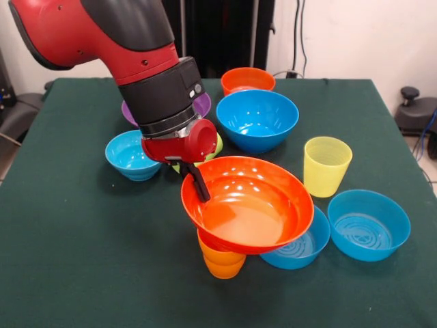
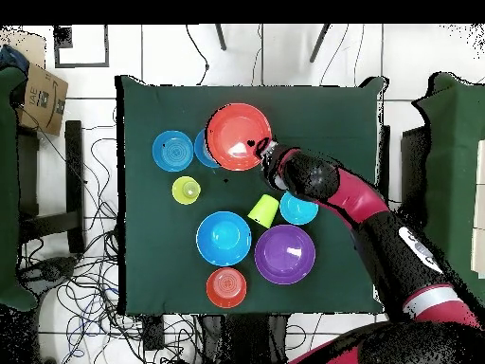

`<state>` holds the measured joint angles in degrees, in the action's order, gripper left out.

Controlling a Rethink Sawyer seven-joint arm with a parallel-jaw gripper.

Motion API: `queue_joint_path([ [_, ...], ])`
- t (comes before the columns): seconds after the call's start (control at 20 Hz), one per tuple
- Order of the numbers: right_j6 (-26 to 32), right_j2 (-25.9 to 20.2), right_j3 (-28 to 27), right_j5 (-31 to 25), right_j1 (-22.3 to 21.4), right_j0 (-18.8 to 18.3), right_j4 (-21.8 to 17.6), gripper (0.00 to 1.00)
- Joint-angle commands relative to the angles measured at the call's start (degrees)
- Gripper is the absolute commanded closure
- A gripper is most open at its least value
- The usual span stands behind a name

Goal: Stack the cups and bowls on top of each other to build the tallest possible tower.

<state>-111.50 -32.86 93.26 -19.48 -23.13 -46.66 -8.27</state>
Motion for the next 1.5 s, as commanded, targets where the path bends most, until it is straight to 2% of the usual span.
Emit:
queue_joint_path([
  [0.05, -2.1, 2.2, -2.7, 2.8, 2.4, 1.3, -2.5, 1.0],
  [0.2, -2.3, 2.0, -2.2, 3.3, 2.6, 1.1, -2.6, 1.0],
  [0.55, -3.0, 1.9, -1.4, -0.5, 0.1, 1.6, -0.8, 1.0],
  [0.85, -3.1, 2.0, -2.3, -1.9, -0.2, 2.2, -0.2, 1.0],
  [1.1, -2.1, 2.2, -4.4, -3.3, 0.5, 2.6, -0.2, 1.0],
  [1.5, -0.8, 2.0, -5.7, -2.5, 2.1, 2.1, -0.9, 1.0],
])
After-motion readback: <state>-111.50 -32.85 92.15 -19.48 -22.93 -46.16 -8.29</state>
